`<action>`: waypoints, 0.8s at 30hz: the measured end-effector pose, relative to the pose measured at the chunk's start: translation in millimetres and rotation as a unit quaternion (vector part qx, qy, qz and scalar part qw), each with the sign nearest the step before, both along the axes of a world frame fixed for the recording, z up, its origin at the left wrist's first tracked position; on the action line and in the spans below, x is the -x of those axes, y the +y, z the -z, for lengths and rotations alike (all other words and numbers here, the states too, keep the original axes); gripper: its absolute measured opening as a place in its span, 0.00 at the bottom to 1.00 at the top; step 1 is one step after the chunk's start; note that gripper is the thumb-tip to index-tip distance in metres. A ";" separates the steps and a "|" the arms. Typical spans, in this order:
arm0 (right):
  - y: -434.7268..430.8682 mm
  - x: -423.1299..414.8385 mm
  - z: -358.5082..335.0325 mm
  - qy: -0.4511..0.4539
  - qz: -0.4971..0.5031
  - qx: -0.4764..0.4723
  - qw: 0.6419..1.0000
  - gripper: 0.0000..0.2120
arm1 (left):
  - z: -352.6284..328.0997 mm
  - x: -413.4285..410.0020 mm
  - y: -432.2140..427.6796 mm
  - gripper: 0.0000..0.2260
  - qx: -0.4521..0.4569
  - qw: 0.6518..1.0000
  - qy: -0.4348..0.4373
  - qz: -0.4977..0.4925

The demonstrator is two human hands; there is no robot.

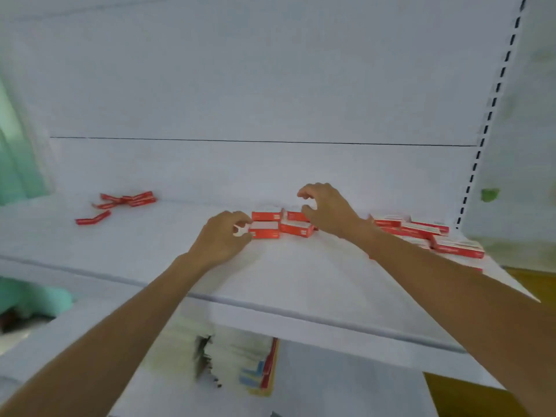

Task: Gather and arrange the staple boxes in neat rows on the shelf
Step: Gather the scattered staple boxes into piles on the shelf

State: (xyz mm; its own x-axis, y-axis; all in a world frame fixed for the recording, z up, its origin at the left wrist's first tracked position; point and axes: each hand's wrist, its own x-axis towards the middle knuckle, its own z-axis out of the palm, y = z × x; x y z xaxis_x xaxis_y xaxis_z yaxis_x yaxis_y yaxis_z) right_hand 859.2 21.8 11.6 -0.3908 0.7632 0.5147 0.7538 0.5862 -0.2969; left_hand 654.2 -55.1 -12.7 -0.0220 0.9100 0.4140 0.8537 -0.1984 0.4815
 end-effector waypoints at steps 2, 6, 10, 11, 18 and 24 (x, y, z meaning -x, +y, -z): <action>-1.3 57.8 -2.1 -0.011 -0.051 0.011 0.999 0.16 | -1.0 53.1 -16.0 0.12 0.006 0.999 0.001 -0.050; -8.7 162.2 0.0 -0.006 -0.107 0.050 0.993 0.17 | -0.8 146.1 -54.8 0.11 0.013 0.991 -0.010 -0.134; -25.1 258.6 6.4 -0.014 -0.156 0.079 0.985 0.19 | -0.7 230.5 -84.5 0.12 0.014 0.983 -0.020 -0.182; -29.0 279.6 8.3 -0.017 -0.166 0.082 0.983 0.19 | -1.1 249.1 -88.9 0.12 0.012 0.982 -0.016 -0.186; -29.9 384.4 11.4 -0.001 -0.178 0.091 0.980 0.19 | -4.9 349.2 -93.4 0.12 0.011 0.985 0.021 -0.172; -15.2 414.1 21.8 0.004 -0.138 0.120 0.983 0.19 | -0.5 385.5 -81.7 0.12 0.006 0.991 0.039 -0.125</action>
State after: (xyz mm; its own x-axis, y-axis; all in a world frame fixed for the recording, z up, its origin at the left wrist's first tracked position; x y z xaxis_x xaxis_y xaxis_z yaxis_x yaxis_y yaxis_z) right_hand 445.1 6.6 -10.2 -0.5963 0.7287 0.3369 0.5735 0.6803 -0.4564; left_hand 268.7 -136.8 -12.3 -0.2161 0.8848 0.4128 0.9101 0.0294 0.4133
